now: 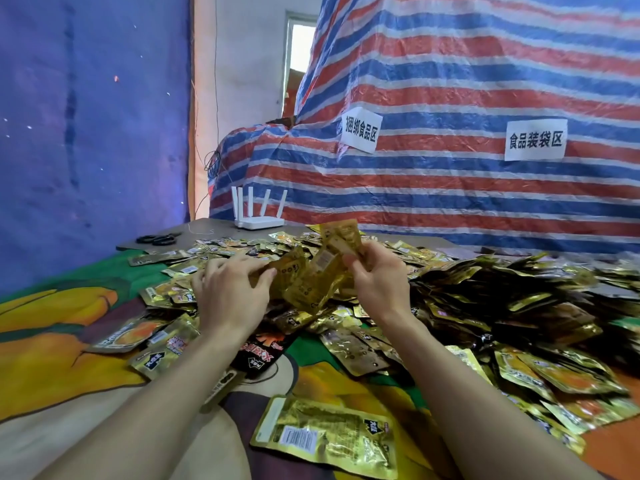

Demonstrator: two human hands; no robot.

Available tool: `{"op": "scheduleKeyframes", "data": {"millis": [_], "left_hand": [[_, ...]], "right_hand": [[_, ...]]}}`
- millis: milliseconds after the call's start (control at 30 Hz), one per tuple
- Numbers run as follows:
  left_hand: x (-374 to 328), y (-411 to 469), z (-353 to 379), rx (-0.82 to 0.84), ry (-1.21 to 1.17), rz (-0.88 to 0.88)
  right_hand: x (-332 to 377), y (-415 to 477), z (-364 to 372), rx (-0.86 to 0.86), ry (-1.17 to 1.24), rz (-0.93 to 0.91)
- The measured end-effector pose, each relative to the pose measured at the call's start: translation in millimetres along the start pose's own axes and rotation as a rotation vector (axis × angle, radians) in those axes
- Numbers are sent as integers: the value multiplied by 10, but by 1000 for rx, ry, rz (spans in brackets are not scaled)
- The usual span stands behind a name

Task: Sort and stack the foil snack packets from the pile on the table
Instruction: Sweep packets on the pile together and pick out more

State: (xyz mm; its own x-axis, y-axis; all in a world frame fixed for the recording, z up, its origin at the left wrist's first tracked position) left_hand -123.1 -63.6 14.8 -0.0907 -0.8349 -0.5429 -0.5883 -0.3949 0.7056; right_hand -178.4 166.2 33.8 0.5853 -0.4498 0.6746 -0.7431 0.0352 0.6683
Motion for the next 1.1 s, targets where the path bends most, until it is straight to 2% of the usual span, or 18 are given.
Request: {"op": "scheduleKeyframes", "data": {"millis": [100,267,400,467,567,733,800,900,1100], "left_hand": [[-69,-6,-68,-37,-98,14],[-187,-62,-104,-2,-246,49],[-247,-87,-87,24,-358,25],[-251,-106,-42,56,-478,-27],[-234,-165,71,160,-623,-187],[-137,-446,395,509,-945,-797],[-136,-544,462,603,-999,-902],[-159,-567,519,694,-1030,-879],[-190,-542,585,751,-1083,-770]], "right_hand": [[85,-7,-105,1,202,54],[156,-78,-296,43,207,22],[-89,-264,-375,23,449,208],[-200,-347,-374,18,482,277],[-271,-388,-325,64,495,305],[-355,-448,-245,72,524,423],[-432,-485,-200,60,500,520],[-508,-542,-111,111,478,647],[-517,-535,-68,228,469,631]]}}
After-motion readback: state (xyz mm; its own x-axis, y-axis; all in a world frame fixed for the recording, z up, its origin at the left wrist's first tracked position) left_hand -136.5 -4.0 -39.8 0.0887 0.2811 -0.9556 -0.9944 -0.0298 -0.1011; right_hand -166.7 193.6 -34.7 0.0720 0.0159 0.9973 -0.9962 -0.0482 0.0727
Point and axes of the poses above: each hand's wrist, its own y-axis towards the middle knuckle, its own z-axis out of the palm, x = y × z, the point moved 7 cm from there along y, towards the middle knuckle, and after that the axes turned 3 degrees about y, right-handed, at the moved point
